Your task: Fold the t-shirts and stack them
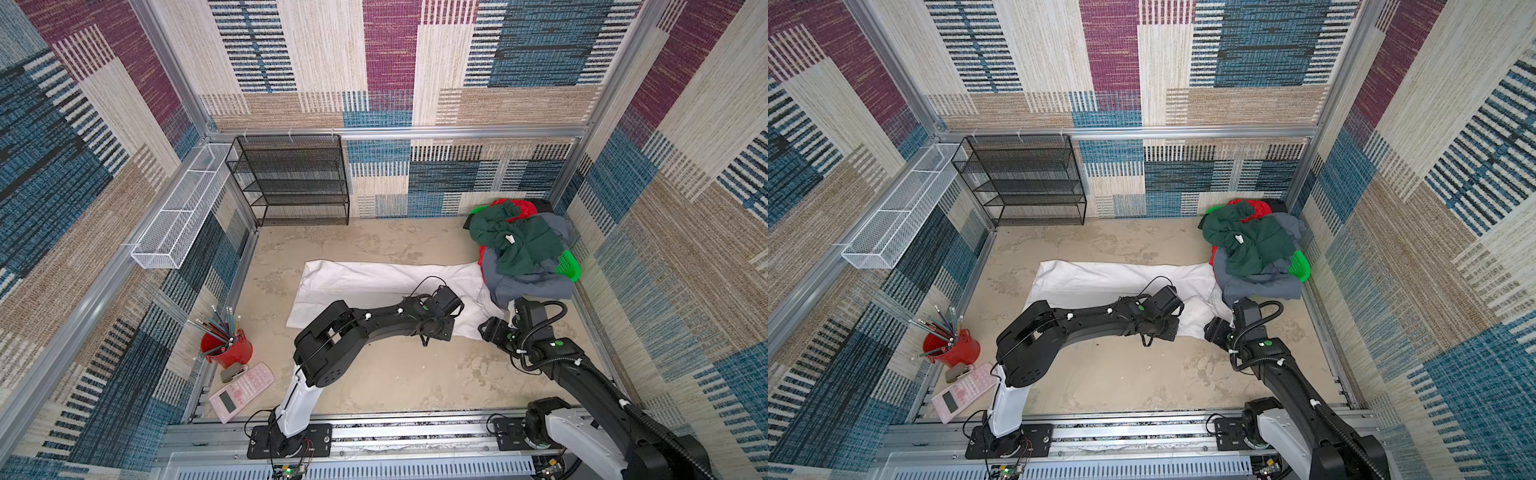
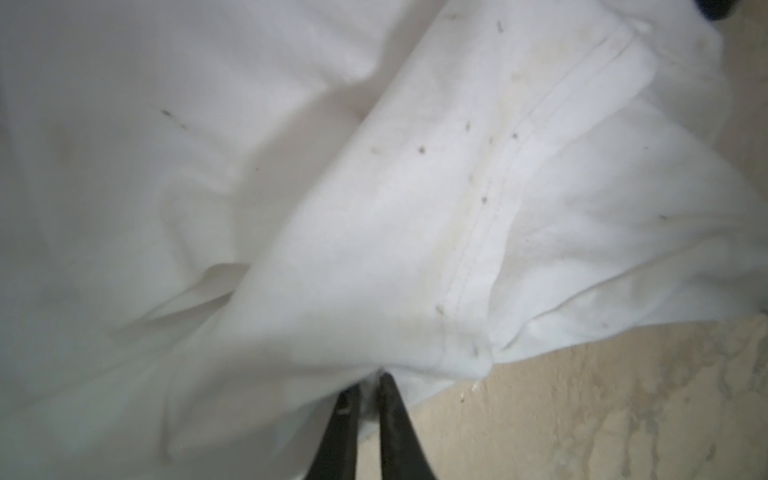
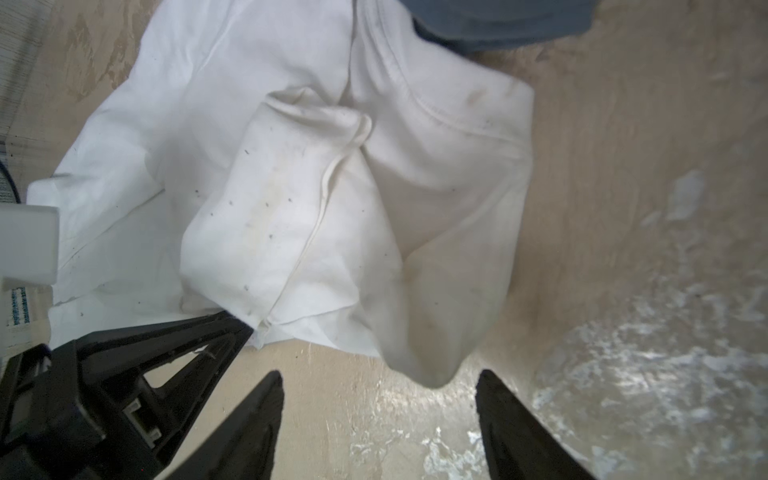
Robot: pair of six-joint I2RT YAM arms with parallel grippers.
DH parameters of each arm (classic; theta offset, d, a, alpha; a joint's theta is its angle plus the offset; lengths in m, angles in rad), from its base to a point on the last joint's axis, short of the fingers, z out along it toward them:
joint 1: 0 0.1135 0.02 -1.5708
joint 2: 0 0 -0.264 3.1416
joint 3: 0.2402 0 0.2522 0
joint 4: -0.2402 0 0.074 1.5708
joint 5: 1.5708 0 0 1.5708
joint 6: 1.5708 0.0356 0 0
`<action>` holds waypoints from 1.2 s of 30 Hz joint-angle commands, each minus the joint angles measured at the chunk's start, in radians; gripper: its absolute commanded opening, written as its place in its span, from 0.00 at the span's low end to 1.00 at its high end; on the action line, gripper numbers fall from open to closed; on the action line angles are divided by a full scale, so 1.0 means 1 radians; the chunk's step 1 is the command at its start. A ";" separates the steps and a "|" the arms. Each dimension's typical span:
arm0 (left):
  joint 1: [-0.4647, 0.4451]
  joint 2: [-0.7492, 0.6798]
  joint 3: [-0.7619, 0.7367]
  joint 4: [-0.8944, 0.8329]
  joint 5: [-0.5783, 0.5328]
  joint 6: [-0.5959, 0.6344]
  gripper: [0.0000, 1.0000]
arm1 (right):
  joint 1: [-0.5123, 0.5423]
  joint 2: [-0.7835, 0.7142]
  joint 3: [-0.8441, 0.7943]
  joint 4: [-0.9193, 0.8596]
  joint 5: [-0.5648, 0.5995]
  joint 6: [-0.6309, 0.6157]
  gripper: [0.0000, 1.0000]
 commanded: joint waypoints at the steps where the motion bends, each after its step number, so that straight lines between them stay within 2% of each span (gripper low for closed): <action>1: 0.001 -0.009 0.009 -0.007 0.009 0.005 0.06 | 0.001 -0.001 -0.003 0.026 0.011 0.003 0.74; 5: 0.001 -0.017 0.011 -0.010 0.007 0.007 0.00 | 0.001 -0.002 -0.003 0.029 0.009 0.001 0.75; 19: 0.056 -0.070 0.016 -0.025 0.002 0.025 0.00 | 0.001 0.013 -0.003 0.041 0.029 -0.006 0.74; 25: 0.113 -0.073 0.013 0.011 0.063 0.016 0.00 | 0.001 0.051 0.022 0.028 0.120 -0.012 0.73; 36: 0.195 -0.022 0.099 0.041 0.175 -0.001 0.00 | 0.001 0.124 0.036 0.045 0.167 -0.011 0.69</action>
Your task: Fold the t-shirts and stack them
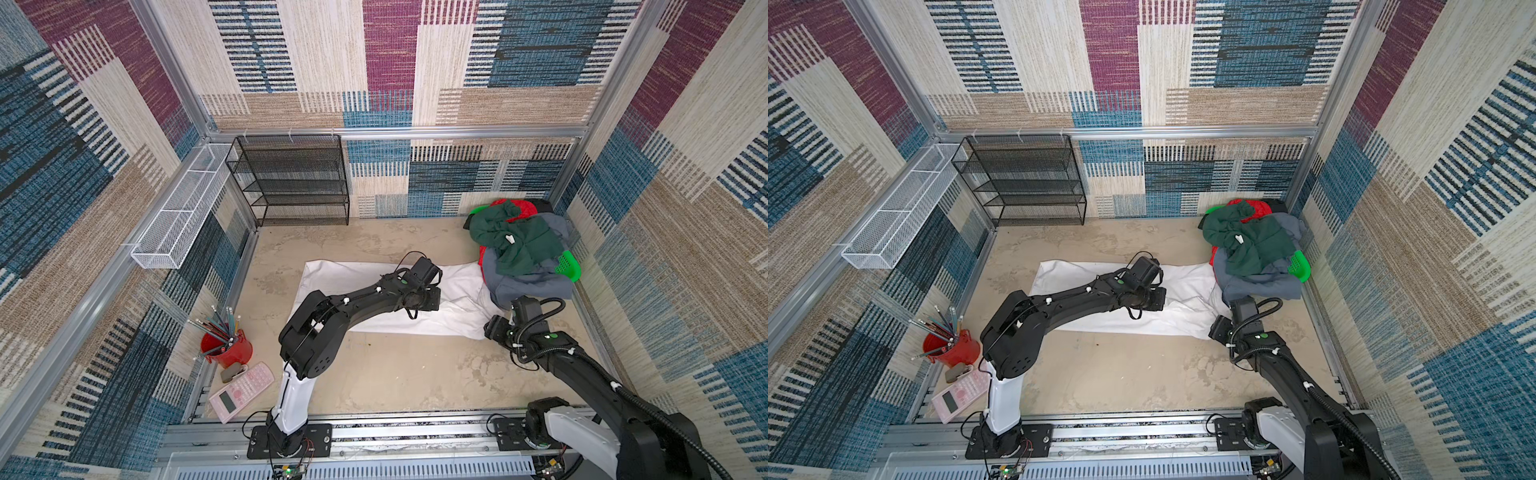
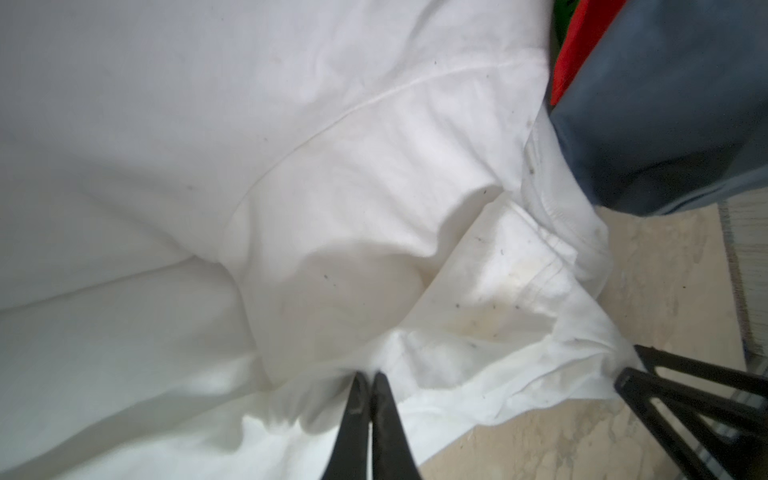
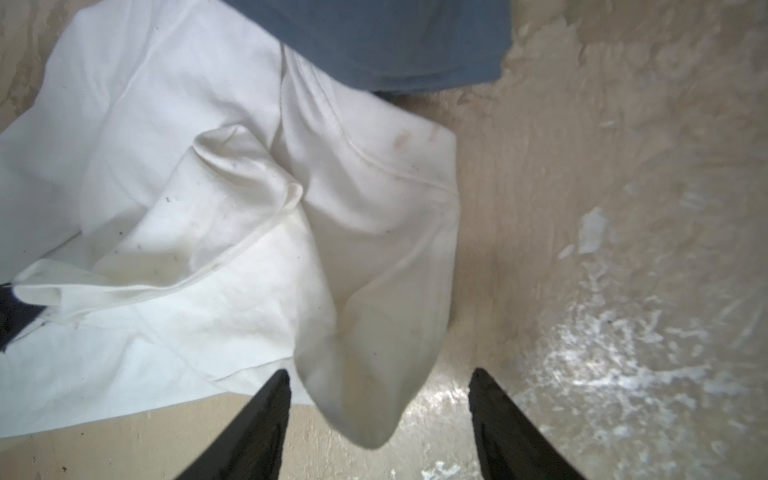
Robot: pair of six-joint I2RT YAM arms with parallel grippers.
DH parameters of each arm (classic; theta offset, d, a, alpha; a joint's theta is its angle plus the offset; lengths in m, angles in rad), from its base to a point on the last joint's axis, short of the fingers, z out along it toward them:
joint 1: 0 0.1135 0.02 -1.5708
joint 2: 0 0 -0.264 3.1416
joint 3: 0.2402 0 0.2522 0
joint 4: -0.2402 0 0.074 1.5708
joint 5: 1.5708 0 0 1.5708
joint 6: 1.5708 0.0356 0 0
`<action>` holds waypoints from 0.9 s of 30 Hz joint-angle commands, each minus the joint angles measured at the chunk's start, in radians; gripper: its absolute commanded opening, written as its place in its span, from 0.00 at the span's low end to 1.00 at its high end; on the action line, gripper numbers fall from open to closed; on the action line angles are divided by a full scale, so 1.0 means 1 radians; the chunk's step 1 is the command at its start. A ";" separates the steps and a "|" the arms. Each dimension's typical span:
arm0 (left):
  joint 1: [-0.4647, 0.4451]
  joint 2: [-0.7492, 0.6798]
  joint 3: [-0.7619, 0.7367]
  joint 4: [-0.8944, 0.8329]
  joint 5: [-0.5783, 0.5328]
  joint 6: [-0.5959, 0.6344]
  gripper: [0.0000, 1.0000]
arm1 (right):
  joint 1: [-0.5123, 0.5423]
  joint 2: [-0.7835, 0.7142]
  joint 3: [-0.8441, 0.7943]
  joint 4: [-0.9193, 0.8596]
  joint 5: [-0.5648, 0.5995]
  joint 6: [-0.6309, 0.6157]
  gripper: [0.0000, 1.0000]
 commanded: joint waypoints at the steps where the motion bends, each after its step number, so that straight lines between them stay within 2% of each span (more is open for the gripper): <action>1: 0.014 0.023 0.042 0.013 0.038 -0.001 0.00 | 0.001 0.020 0.012 0.026 0.034 -0.007 0.68; 12: 0.082 0.068 0.054 0.085 0.152 -0.099 0.00 | 0.001 0.062 0.040 0.015 0.052 -0.022 0.65; 18: 0.111 0.073 0.025 0.113 0.172 -0.129 0.01 | 0.001 0.076 0.048 0.026 0.041 -0.028 0.64; 19: 0.114 0.069 0.019 0.122 0.175 -0.127 0.09 | 0.001 0.076 0.047 0.027 0.041 -0.027 0.63; 20: 0.113 0.063 0.020 0.121 0.173 -0.103 0.21 | 0.001 0.081 0.045 0.031 0.040 -0.028 0.63; 22: 0.099 0.043 0.028 0.088 0.135 -0.058 0.35 | 0.001 0.084 0.044 0.032 0.036 -0.031 0.63; 27: 0.068 -0.038 -0.009 0.064 0.007 0.041 0.48 | 0.001 0.090 0.048 0.034 0.039 -0.034 0.63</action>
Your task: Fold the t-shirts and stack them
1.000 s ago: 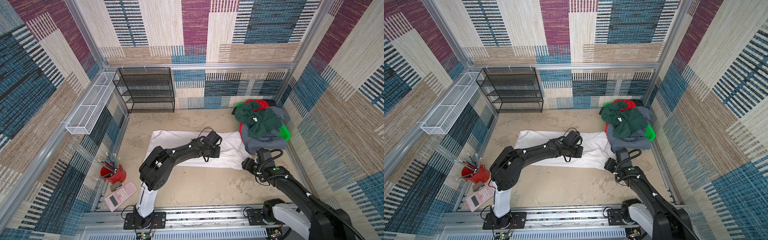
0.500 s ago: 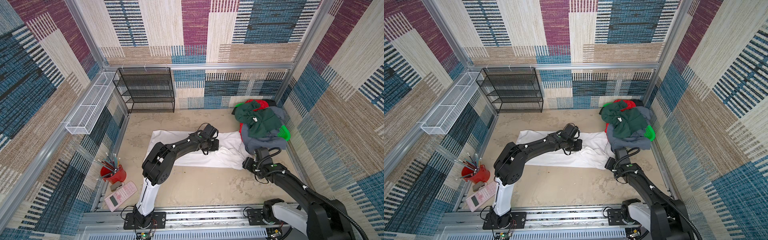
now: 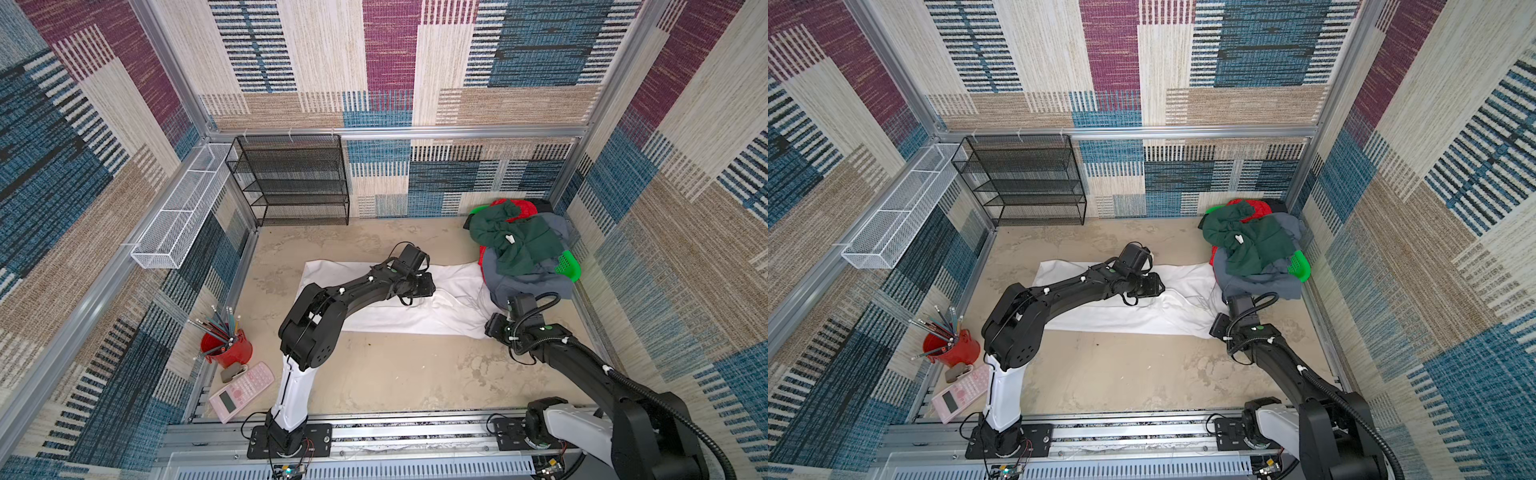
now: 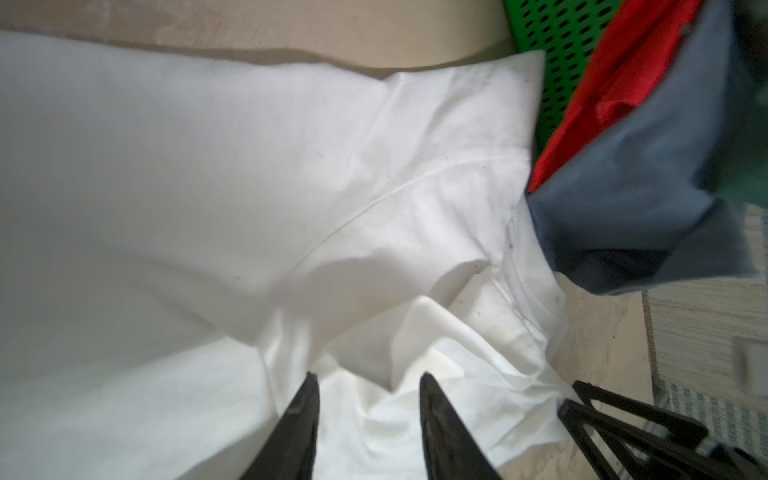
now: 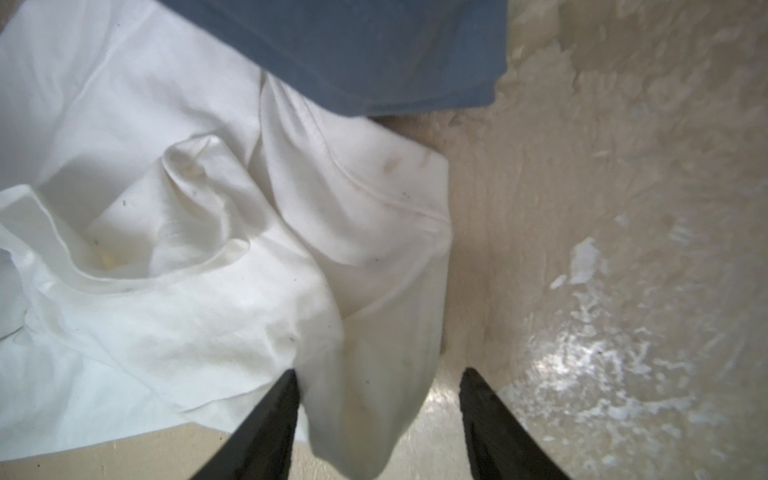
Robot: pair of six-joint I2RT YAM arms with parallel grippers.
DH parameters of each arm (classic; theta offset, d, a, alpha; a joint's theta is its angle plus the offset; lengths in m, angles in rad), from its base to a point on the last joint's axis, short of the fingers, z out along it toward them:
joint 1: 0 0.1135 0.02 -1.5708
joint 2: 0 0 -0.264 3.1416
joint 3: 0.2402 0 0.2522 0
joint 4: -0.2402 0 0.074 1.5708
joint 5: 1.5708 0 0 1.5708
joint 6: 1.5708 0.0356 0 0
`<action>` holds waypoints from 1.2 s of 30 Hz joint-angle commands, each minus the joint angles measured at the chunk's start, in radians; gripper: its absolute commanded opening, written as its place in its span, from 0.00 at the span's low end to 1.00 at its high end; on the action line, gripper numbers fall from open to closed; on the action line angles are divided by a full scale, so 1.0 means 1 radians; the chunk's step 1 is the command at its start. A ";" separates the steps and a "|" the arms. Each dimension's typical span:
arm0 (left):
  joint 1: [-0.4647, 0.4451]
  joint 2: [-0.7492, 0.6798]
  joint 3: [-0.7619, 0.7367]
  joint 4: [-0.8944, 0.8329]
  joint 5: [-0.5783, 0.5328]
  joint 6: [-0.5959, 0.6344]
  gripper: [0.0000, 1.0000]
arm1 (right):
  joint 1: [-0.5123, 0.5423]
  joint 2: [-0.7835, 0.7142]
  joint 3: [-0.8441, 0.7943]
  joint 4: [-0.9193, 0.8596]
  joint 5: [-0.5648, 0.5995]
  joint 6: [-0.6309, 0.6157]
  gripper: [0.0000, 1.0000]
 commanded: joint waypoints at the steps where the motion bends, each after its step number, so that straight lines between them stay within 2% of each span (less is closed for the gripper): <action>1: -0.021 -0.057 -0.030 -0.008 -0.111 0.101 0.51 | 0.001 0.004 0.008 0.025 -0.002 -0.008 0.63; 4: -0.058 -0.103 -0.055 0.004 -0.154 0.173 0.53 | 0.001 0.004 0.012 0.027 -0.005 -0.005 0.63; 6: -0.085 -0.121 -0.061 0.018 -0.142 0.210 0.54 | 0.001 0.004 0.011 0.032 -0.007 -0.001 0.63; 8: -0.103 -0.116 -0.059 0.041 -0.091 0.218 0.53 | 0.001 0.006 0.004 0.040 -0.012 0.006 0.63; 10: -0.109 -0.088 -0.038 0.053 -0.020 0.202 0.47 | 0.001 0.007 -0.005 0.053 -0.022 0.015 0.63; 14: -0.133 0.000 0.033 0.041 0.065 0.184 0.50 | 0.001 0.005 -0.014 0.065 -0.036 0.027 0.63; 17: -0.157 0.060 0.100 -0.001 0.057 0.210 0.52 | 0.001 -0.004 -0.016 0.064 -0.040 0.025 0.63; 20: -0.175 0.102 0.151 -0.025 0.063 0.229 0.44 | 0.001 -0.013 -0.017 0.059 -0.035 0.025 0.63; 24: -0.202 0.128 0.174 -0.023 0.030 0.257 0.48 | 0.001 -0.025 -0.018 0.055 -0.033 0.027 0.63; 29: -0.213 0.175 0.235 -0.084 -0.036 0.294 0.48 | 0.001 -0.037 -0.023 0.054 -0.034 0.032 0.63; 36: -0.214 0.231 0.285 -0.077 -0.039 0.299 0.47 | 0.001 -0.042 -0.024 0.057 -0.035 0.034 0.64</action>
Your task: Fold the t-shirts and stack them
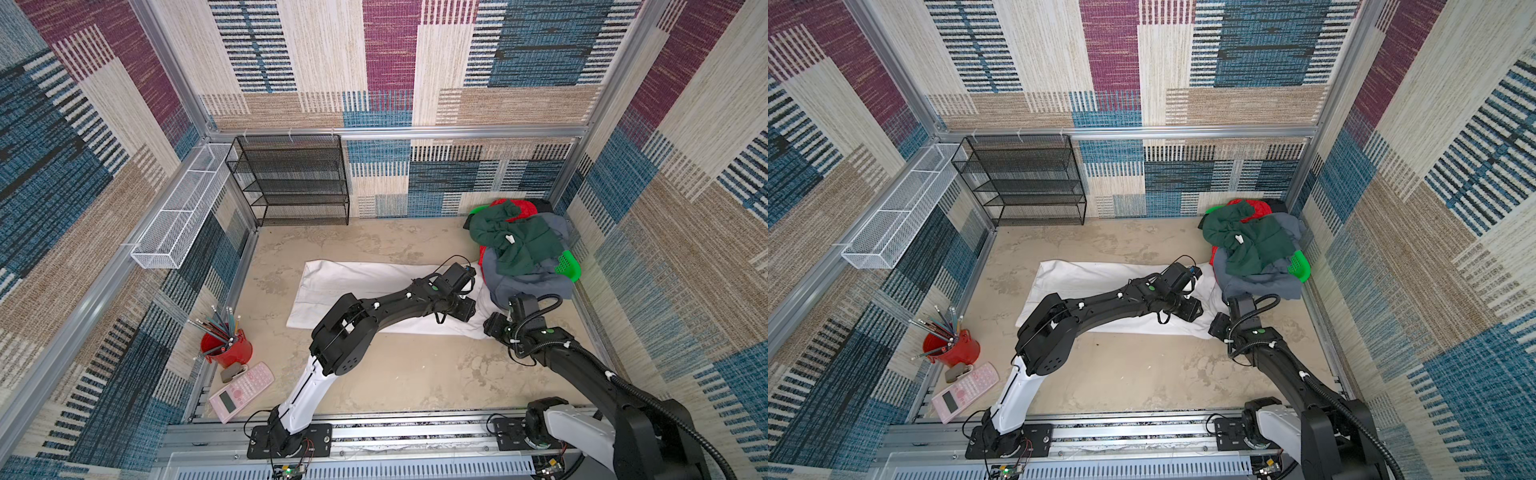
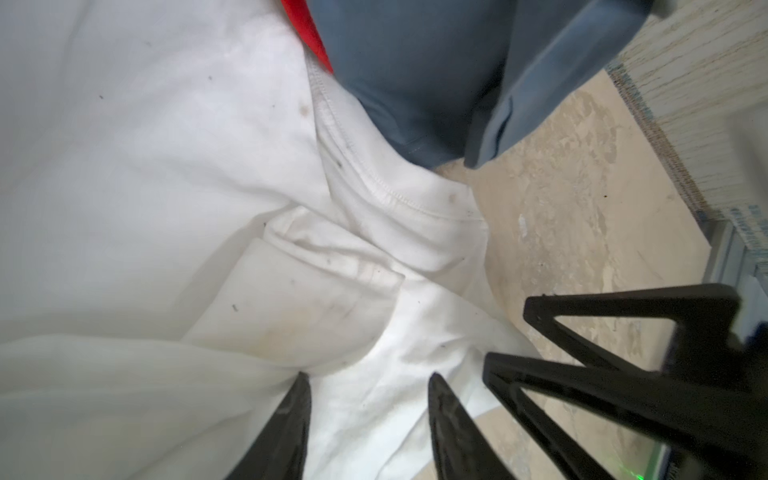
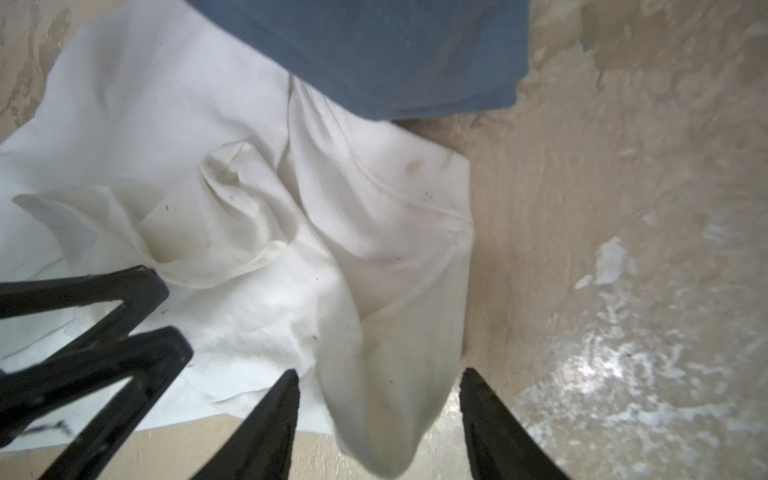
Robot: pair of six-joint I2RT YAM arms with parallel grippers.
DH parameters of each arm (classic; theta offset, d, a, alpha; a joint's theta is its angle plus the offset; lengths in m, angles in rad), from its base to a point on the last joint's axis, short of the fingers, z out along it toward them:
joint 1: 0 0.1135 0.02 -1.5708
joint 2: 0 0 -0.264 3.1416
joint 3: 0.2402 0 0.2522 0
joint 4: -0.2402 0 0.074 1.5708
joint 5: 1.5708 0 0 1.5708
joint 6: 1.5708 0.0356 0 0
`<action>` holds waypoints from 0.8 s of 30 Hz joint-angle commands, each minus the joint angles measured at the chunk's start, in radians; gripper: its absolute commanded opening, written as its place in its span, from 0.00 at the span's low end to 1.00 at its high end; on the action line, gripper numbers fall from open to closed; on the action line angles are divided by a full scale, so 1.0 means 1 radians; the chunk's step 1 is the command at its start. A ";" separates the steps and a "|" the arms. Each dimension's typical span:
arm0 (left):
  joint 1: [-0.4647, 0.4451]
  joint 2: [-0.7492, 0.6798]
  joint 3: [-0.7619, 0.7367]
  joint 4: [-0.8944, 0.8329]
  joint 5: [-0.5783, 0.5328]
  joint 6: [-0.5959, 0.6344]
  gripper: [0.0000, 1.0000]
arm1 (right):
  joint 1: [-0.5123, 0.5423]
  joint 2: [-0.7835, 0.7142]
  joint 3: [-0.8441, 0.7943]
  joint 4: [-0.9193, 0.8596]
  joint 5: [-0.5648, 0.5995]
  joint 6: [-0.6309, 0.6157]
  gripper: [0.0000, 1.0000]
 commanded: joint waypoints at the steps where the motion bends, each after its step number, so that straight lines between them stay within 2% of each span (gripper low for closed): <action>1: 0.001 0.033 0.046 -0.017 -0.034 0.019 0.48 | 0.001 -0.004 -0.004 0.023 -0.001 0.006 0.63; 8: 0.001 0.143 0.202 -0.086 -0.044 0.002 0.50 | 0.001 -0.002 -0.013 0.023 -0.009 0.009 0.63; 13: 0.001 0.164 0.255 -0.123 -0.116 0.039 0.41 | 0.001 -0.013 -0.016 0.022 -0.005 0.009 0.63; 20: 0.003 0.150 0.253 -0.128 -0.146 0.097 0.37 | 0.001 0.002 -0.015 0.027 -0.008 0.008 0.63; 24: 0.003 0.095 0.163 -0.064 -0.107 0.143 0.40 | 0.001 0.003 -0.009 0.024 -0.009 0.007 0.63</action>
